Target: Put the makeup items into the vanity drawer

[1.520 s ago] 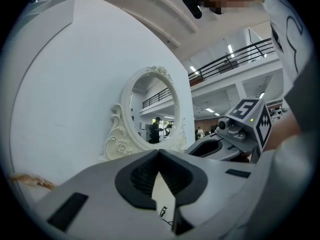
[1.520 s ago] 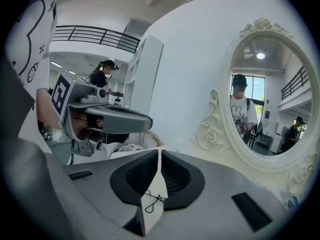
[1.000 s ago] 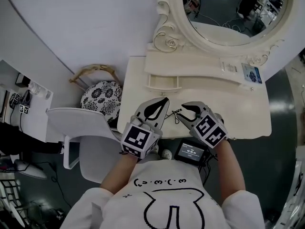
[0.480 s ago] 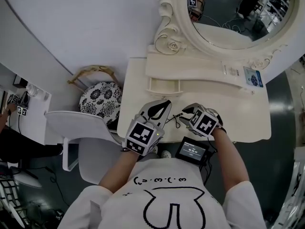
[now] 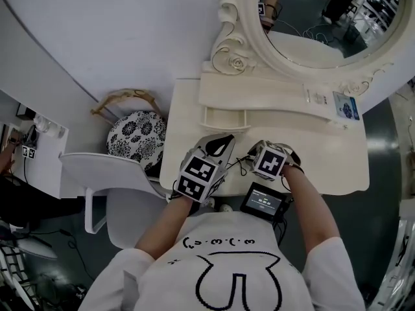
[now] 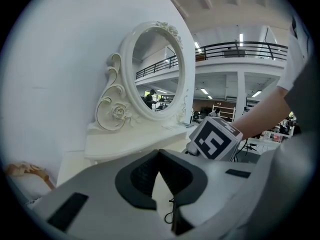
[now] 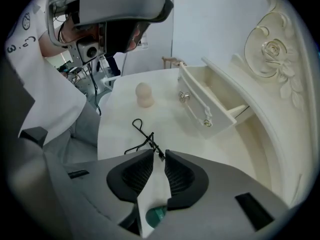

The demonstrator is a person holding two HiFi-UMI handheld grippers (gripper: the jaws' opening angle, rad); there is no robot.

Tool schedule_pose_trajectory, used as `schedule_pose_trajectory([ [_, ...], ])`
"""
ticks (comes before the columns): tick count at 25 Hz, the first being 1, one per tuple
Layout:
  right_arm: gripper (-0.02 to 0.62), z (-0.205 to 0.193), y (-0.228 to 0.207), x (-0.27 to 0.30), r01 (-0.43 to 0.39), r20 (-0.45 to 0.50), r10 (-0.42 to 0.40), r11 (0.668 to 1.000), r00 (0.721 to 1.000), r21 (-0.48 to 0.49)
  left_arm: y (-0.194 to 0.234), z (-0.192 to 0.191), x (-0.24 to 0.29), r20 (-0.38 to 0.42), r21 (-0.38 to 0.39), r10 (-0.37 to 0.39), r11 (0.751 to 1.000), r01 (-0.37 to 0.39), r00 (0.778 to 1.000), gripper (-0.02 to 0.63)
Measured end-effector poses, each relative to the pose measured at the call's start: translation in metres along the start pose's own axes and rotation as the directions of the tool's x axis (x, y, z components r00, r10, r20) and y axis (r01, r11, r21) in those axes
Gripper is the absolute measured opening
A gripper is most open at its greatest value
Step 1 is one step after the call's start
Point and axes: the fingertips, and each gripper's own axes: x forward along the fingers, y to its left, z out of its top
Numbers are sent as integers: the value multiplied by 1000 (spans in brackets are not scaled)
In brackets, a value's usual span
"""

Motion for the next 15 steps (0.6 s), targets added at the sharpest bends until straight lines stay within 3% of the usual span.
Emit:
schedule_pose_trajectory([
  [11, 55, 1, 5, 0, -34, 31, 35, 998, 999, -56, 18, 0, -7, 28, -62, 41, 997, -39, 999, -6],
  [15, 15, 2, 9, -7, -46, 56, 49, 997, 997, -63, 19, -1, -8, 36, -78, 48, 996, -45, 998, -6],
])
